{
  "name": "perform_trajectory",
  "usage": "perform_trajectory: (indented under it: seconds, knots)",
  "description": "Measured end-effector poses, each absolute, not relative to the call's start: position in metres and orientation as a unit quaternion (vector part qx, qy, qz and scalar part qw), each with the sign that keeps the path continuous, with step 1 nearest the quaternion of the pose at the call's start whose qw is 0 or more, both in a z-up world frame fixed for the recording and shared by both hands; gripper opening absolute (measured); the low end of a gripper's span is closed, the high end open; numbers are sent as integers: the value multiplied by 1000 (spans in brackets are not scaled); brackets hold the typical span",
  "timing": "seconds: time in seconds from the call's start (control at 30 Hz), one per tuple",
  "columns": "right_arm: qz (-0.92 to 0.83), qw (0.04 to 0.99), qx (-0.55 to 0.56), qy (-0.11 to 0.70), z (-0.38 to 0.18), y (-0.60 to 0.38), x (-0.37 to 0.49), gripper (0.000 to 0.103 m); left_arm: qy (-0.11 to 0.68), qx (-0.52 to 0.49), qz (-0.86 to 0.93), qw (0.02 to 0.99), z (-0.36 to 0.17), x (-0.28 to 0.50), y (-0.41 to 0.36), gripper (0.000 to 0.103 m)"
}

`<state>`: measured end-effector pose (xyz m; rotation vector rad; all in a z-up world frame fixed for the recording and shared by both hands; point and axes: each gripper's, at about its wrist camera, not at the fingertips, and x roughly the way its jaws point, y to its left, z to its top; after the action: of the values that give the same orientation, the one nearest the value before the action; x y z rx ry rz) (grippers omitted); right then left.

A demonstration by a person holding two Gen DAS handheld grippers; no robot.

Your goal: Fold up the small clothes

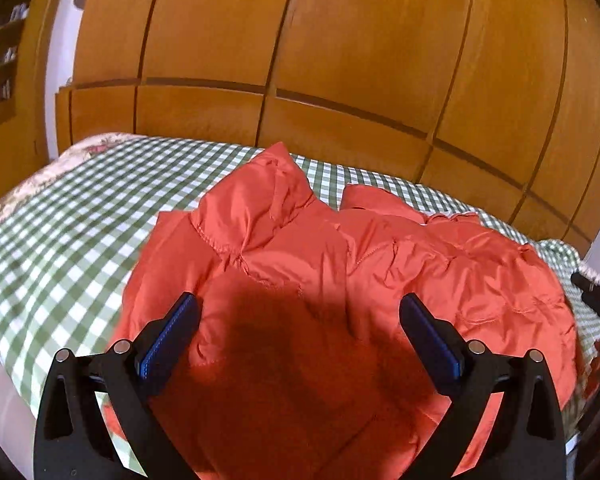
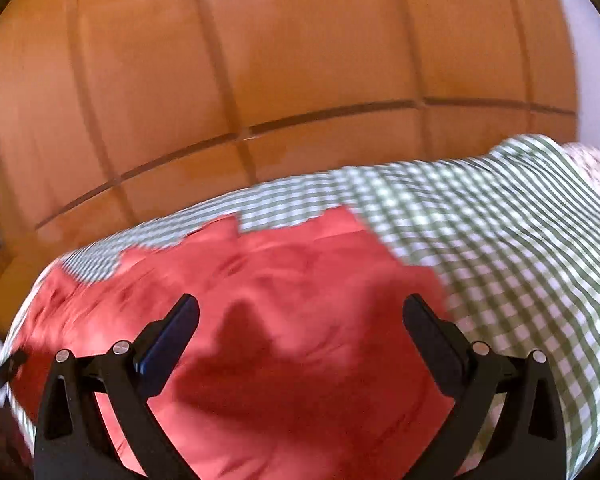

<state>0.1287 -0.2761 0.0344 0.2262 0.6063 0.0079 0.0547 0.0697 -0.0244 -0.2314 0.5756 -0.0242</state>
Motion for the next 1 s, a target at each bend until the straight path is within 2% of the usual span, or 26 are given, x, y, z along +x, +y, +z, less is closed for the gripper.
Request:
perform_trajectory:
  seconds: [0.13, 0.33, 0.6, 0.73, 0.83, 0.93, 1.0]
  knots:
    - [-28, 932, -23, 361, -10, -241, 142, 101, 273, -145, -11, 951, -18, 41, 79, 99]
    - [-22, 940, -1, 340, -22, -244, 137, 101, 242, -197, 46, 949, -22, 6, 115, 99]
    - [-30, 940, -1, 340, -21, -245, 133, 101, 272, -346, 77, 895, -69, -36, 144, 99]
    - [-23, 954, 41, 297, 3, -239, 111, 101, 305, -363, 31, 880, -80, -34, 133, 99]
    - [-4, 962, 38, 272, 18, -225, 102, 101, 297, -368, 8, 881, -79, -28, 128, 99]
    - [20, 958, 24, 285, 14, -209, 106, 101, 295, -377, -2, 878, -81, -15, 128, 99]
    - [13, 944, -13, 330, -10, -195, 117, 101, 294, -395, -4, 870, -86, -6, 130, 99]
